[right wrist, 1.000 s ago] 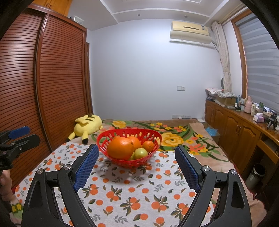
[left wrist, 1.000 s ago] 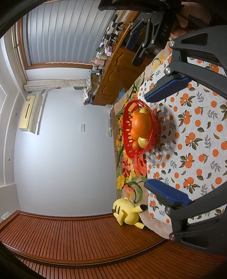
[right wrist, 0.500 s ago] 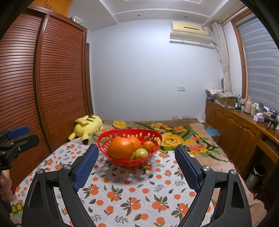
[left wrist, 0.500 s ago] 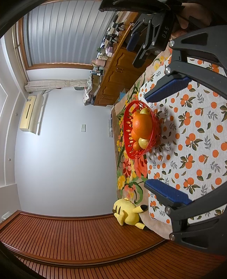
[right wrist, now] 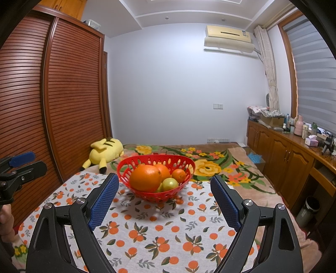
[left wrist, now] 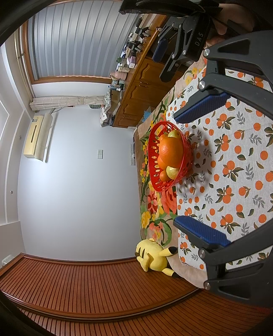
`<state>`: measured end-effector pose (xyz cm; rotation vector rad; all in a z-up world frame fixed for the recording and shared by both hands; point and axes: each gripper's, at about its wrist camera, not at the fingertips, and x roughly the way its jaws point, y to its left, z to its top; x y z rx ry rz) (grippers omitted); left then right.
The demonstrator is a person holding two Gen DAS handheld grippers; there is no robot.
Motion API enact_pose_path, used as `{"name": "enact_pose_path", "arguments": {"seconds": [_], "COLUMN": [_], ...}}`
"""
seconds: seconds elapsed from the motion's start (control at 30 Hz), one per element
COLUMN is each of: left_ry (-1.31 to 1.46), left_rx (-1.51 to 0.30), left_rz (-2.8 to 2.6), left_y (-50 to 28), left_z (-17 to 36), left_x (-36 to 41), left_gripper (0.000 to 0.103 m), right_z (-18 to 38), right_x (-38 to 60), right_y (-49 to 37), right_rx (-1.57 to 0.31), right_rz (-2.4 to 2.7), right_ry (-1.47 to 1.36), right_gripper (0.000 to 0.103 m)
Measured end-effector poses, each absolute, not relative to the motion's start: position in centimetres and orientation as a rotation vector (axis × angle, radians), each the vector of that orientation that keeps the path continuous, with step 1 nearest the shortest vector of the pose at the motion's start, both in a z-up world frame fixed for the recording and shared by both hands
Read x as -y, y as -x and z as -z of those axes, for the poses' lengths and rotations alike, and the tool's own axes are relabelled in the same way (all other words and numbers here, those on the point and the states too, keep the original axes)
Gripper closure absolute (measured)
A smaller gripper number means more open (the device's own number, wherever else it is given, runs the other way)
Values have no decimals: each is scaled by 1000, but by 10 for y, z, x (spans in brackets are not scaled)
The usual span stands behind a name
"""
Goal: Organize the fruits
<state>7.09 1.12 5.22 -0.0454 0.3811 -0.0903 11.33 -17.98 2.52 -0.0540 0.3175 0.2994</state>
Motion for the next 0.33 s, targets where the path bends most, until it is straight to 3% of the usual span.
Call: {"name": "enact_pose_path", "arguments": {"seconds": [0.33], "left_ry": [46], "left_rx": [-380], "left_rz": [90], "left_y": [-70], "left_z": [-51], "left_x": [-11], "left_gripper": [12], "right_z": [-26], "right_x": [180], "right_y": [-114], "right_rx": [-316], "right_rz": [-299], "right_ry": [54], "right_gripper": [12]}}
